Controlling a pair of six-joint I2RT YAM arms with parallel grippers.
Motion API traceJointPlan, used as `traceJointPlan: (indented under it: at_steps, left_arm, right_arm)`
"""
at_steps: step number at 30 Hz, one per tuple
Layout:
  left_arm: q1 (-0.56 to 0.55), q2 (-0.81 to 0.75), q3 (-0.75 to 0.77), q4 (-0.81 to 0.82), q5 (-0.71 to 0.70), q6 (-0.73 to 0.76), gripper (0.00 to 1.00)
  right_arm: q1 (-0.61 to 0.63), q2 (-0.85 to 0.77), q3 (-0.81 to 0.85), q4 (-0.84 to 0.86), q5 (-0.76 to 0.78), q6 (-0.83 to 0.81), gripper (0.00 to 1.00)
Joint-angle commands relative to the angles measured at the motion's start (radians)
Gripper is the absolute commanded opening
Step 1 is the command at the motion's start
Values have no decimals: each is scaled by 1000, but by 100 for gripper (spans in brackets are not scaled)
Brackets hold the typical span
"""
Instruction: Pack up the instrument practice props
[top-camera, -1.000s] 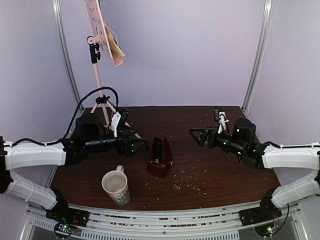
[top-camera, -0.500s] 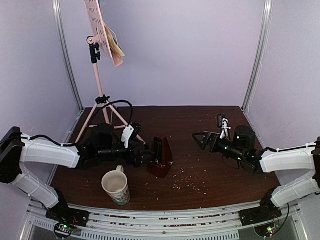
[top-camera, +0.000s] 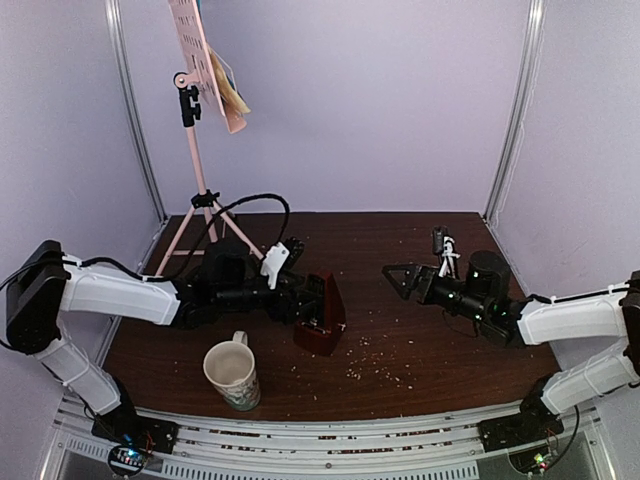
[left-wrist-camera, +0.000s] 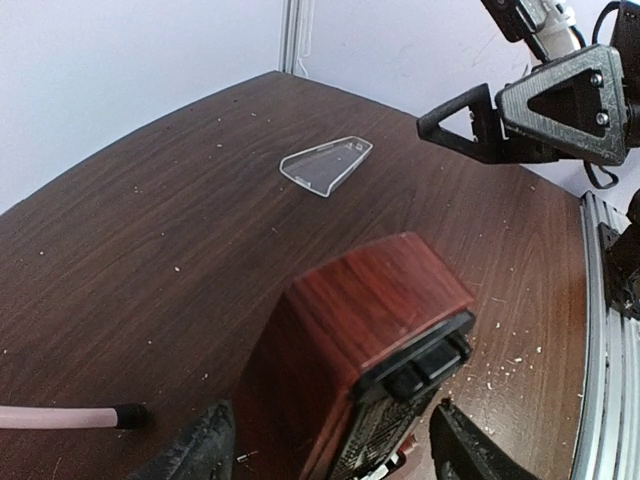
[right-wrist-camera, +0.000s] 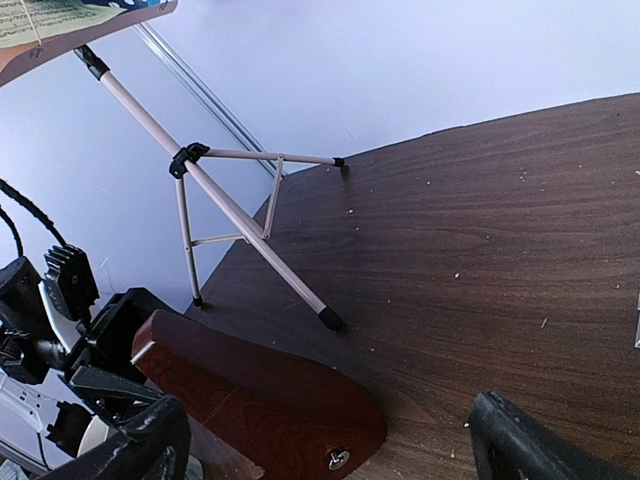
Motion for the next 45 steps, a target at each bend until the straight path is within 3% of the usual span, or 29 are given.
traceJointPlan:
  at_steps: [1, 14, 21, 23, 27, 30, 33, 36, 40, 45]
  left_arm:
    - [-9, 11, 25, 15, -19, 19, 66]
    - [-10, 16, 19, 13, -23, 13, 41]
    - [-11, 19, 14, 12, -17, 10, 36]
    - [-11, 18, 11, 16, -6, 4, 39]
    - [-10, 2, -20, 68, 31, -45, 61]
    - [-2, -33, -38, 59, -28, -93, 74]
    - [42, -66, -62, 61, 10, -162, 77]
    - [72, -72, -76, 55, 101, -208, 69]
    - [95, -64, -90, 22, 160, -246, 59]
    - [134, -43, -124, 36, 218, -299, 47]
  right_arm:
    - [-6, -15, -2, 24, -8, 1, 100]
    - [-6, 8, -1, 35, -16, 1, 100]
    - [-6, 10, -1, 33, -11, -4, 100]
    - [-6, 4, -1, 25, 3, -3, 100]
    - [-6, 0, 13, -34, 40, 22, 100]
    - [-3, 33, 75, -149, 38, 33, 97]
    - [15, 62, 76, -150, 38, 66, 91]
    - [44, 99, 80, -169, 64, 94, 83]
    - [128, 158, 114, -263, 208, 100, 71]
    - [189, 235, 134, -233, 232, 142, 64]
